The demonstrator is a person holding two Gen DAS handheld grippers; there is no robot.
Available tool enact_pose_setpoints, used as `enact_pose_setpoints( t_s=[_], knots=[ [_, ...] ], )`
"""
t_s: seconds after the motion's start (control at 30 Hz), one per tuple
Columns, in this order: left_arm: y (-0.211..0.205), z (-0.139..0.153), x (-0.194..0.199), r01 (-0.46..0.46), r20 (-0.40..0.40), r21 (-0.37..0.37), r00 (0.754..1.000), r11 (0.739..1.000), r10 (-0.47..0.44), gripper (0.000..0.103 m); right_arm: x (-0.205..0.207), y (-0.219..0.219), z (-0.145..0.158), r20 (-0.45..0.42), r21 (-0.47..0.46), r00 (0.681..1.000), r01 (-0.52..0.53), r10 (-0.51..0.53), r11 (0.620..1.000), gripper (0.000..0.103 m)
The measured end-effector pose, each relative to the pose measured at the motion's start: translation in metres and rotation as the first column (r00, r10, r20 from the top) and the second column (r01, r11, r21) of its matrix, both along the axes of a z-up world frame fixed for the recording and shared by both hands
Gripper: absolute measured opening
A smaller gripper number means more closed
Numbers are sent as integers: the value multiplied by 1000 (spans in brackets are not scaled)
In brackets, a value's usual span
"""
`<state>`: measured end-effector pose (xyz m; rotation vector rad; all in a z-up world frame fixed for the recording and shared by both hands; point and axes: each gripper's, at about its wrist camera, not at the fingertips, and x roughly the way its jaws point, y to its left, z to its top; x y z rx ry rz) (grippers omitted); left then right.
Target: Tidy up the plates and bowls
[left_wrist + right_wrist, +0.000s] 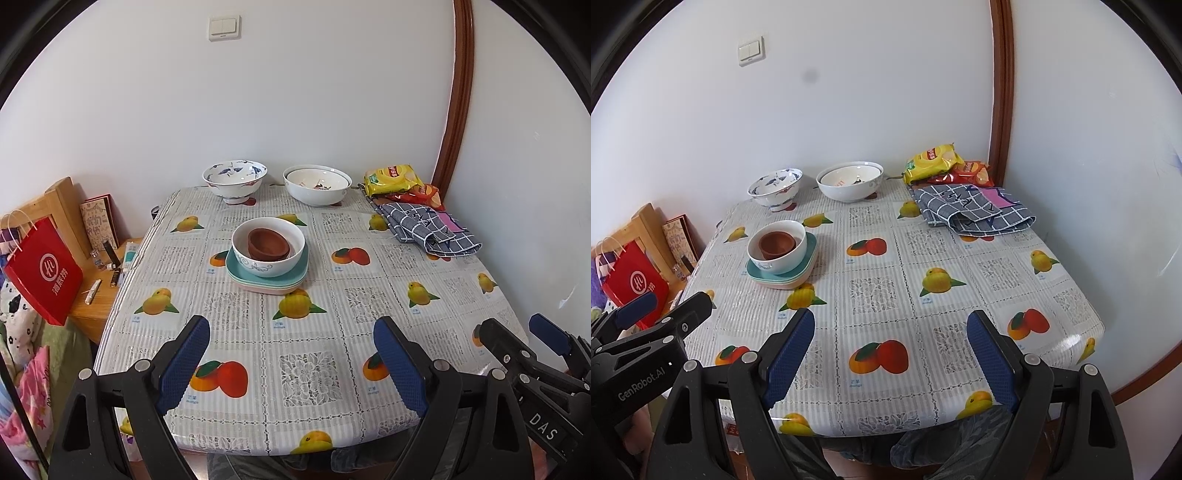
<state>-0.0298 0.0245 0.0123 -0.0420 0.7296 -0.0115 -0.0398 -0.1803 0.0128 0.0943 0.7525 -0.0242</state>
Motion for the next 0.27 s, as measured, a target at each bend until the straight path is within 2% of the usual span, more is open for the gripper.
enact_pose_setpoints(
  t_s=[0.27],
  knots=[
    [3, 2, 1, -5, 19, -5, 1000, 1000, 5, 93, 0, 2, -1, 5, -1, 1000, -6, 6, 1000, 84]
  ],
)
